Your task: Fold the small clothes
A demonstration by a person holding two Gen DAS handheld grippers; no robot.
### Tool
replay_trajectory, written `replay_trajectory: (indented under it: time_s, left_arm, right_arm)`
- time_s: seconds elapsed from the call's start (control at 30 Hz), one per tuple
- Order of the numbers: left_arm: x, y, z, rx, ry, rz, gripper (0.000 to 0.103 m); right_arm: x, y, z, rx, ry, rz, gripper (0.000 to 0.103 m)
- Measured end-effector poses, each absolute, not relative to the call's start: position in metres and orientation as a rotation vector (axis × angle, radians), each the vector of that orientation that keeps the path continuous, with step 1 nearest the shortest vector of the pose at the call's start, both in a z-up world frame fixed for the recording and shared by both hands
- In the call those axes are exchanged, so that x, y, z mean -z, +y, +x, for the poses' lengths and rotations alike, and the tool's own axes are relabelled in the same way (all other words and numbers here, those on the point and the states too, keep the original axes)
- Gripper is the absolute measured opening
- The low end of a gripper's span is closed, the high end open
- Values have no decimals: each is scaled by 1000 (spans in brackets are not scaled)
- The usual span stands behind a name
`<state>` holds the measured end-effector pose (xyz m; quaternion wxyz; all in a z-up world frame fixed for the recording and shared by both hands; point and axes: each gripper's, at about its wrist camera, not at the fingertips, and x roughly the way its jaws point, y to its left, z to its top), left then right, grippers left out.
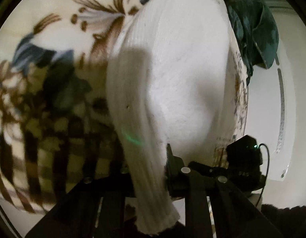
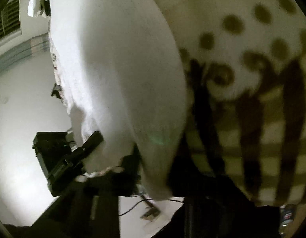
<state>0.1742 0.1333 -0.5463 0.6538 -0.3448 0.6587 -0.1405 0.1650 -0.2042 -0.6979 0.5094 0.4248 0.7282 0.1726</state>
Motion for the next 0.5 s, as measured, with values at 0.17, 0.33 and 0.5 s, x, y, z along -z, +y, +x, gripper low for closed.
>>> replay_trajectory:
  time_s: [0.17,0.33,0.5]
  left_arm:
    - [513,143,169,327,1444,-843,14]
    - [474,143,204,380,1352,-868,14]
    - [454,134,301,444,1239,-879,14]
  right_arm:
    - [652,-214,172,-434,1665,1093,13]
    - [594,-230,209,-449,1535,1091,13]
    - [550,-242,299,-457,1398,1020,13]
